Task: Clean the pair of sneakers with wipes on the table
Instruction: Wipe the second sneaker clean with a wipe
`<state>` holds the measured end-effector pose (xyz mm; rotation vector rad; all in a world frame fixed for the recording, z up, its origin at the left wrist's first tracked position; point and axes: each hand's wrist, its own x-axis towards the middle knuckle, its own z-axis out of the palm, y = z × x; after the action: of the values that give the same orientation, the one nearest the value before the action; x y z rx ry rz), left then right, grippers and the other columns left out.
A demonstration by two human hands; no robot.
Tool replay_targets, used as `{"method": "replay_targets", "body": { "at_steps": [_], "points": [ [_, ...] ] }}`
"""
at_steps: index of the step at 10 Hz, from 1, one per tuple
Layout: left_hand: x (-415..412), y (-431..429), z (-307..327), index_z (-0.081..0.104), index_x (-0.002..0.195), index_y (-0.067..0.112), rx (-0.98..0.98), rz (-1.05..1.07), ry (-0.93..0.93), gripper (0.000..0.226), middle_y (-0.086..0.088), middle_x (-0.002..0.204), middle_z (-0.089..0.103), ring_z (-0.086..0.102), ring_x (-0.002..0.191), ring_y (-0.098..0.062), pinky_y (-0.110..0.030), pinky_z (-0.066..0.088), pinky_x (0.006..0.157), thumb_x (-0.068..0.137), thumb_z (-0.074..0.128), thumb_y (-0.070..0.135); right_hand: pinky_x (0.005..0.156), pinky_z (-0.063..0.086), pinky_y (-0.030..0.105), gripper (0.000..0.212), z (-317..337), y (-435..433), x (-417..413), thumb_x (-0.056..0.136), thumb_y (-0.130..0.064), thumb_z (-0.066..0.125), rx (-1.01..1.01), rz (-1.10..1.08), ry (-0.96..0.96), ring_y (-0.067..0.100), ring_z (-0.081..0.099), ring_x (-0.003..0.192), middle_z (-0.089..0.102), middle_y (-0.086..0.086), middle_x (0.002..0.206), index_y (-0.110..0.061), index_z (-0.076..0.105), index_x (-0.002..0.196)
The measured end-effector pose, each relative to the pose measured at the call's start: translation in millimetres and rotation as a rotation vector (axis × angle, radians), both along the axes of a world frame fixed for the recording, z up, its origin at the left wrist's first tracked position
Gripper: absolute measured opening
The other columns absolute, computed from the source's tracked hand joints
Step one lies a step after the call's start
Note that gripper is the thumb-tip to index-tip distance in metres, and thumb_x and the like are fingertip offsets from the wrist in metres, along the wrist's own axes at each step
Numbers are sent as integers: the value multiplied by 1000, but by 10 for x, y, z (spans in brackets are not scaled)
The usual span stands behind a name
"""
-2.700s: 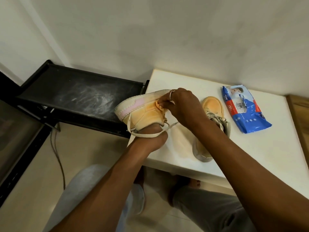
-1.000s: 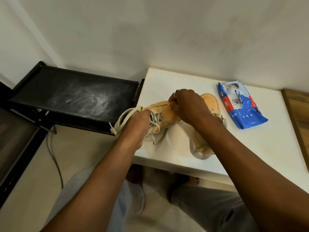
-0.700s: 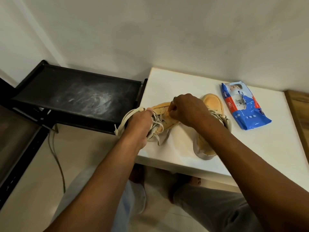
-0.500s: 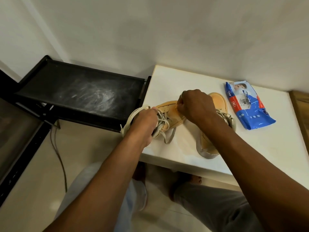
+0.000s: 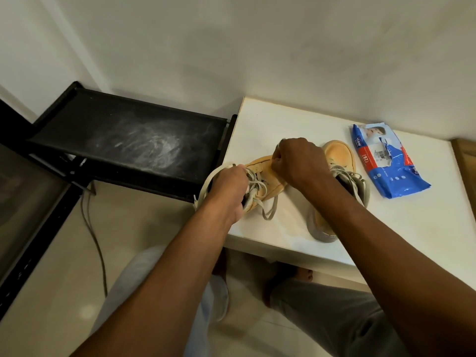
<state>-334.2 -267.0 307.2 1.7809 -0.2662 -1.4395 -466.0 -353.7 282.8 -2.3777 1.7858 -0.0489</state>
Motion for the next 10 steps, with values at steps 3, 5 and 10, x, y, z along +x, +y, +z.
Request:
{"method": "replay_targets", "body": {
  "at_steps": [3, 5, 10],
  "points": [
    [-36, 59, 91, 54, 82, 19, 12, 64, 52, 28, -5, 92, 64, 66, 86, -21, -40, 58, 88, 106, 42, 25, 66, 56, 35, 10, 54, 18, 19, 81, -33, 69, 336, 116, -118, 16, 63, 74, 67, -5, 75, -24, 72, 82],
    [-37, 9, 13, 66, 80, 9, 71, 55, 163, 29, -13, 89, 73, 71, 89, -30, -49, 59, 92, 102, 49, 16, 57, 43, 30, 13, -51, 28, 17, 82, -20, 56, -80, 7, -22, 26, 61, 73, 66, 1, 80, -20, 69, 86],
    [-4, -61, -142, 65, 83, 8, 13, 79, 236, 28, -13, 89, 72, 72, 100, -31, -49, 58, 94, 104, 51, 20, 60, 51, 34, 16, 21, -14, -55, 84, -16, 57, -120, -39, -16, 29, 63, 71, 69, 7, 84, -14, 71, 91]
  ]
}}
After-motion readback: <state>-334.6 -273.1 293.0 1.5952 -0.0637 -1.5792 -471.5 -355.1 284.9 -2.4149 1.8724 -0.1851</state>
